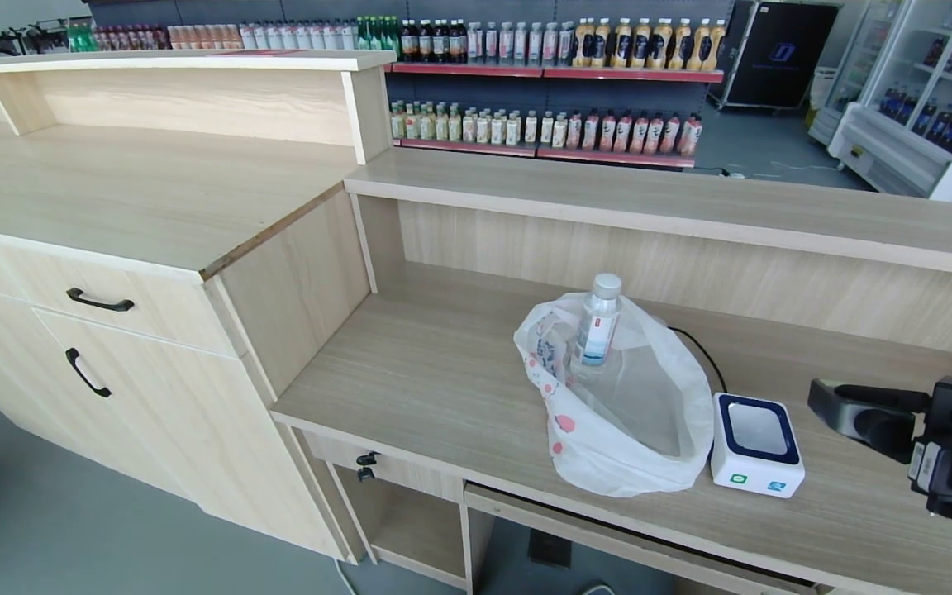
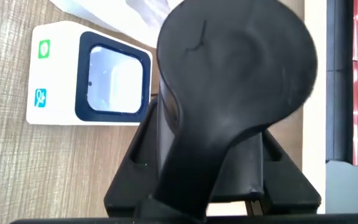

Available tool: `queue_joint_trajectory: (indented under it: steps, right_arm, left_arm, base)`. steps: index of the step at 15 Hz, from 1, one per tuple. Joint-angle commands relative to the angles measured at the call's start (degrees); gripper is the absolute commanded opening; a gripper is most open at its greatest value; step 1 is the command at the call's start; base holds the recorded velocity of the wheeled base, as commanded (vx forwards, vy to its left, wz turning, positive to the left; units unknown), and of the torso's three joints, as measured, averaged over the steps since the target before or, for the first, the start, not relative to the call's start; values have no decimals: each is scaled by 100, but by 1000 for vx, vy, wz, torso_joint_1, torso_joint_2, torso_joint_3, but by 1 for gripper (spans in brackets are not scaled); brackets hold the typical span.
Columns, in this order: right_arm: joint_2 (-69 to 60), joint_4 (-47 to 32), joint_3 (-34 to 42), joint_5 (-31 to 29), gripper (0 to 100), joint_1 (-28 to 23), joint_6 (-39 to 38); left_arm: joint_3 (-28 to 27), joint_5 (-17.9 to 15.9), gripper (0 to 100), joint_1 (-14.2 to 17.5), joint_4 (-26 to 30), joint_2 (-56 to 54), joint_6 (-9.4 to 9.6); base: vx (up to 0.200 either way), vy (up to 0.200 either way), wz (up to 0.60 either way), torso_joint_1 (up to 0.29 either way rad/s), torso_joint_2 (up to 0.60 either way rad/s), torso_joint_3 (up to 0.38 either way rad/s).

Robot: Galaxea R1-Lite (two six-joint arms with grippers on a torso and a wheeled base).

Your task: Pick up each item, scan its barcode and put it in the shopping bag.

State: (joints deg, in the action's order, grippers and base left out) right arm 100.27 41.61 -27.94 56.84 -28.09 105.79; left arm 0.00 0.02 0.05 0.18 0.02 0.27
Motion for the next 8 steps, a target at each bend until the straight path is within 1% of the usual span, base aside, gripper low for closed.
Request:
queue_joint_trajectory:
  steps: [1,8]
  right_arm:
    - [177,-3,-1,-16,0,-4,3]
    - [388,5,-54,-16,0,40,-15]
  left_arm:
    - [0,6,100,4,-1,-2,0]
    - [0,6,100,4,-1,-2,0]
  base:
    - [0,0,0,0,0,0]
    - [0,0,0,0,0,0]
